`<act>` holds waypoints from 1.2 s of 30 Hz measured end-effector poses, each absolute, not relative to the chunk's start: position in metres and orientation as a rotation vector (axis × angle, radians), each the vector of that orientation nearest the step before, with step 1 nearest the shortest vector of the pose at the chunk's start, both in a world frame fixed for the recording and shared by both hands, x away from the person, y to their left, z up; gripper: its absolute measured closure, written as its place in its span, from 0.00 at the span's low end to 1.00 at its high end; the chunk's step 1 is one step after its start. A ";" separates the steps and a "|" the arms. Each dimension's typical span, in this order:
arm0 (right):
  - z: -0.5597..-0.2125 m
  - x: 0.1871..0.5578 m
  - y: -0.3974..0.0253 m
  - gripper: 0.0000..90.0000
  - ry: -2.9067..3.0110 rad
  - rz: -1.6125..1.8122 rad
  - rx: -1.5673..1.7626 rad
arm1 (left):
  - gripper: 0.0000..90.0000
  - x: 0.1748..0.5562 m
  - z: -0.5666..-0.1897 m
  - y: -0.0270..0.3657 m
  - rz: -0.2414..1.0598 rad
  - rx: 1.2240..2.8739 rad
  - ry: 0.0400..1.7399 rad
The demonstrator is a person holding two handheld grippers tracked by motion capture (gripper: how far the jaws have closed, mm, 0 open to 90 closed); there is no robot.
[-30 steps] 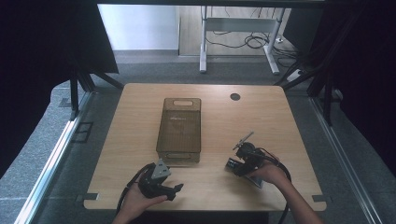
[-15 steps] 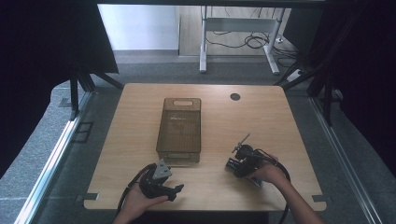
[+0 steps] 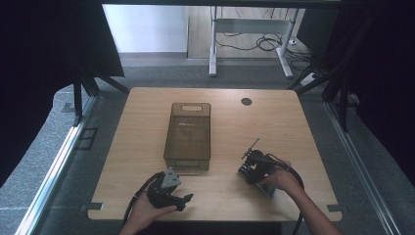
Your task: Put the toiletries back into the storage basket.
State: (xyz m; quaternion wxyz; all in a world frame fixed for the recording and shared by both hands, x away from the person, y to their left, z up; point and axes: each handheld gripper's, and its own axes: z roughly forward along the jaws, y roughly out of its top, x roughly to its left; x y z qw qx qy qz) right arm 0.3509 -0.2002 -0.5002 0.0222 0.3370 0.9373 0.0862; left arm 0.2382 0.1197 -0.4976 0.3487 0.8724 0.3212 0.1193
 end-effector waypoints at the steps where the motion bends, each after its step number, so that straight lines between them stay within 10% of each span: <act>1: -0.500 0.352 -0.200 0.52 2.900 0.267 1.043 | 0.24 0.238 -0.498 0.119 0.307 2.264 0.831; 36: -0.420 0.367 -0.148 0.52 2.915 0.475 0.955 | 0.24 0.233 -0.520 0.088 0.239 2.375 0.752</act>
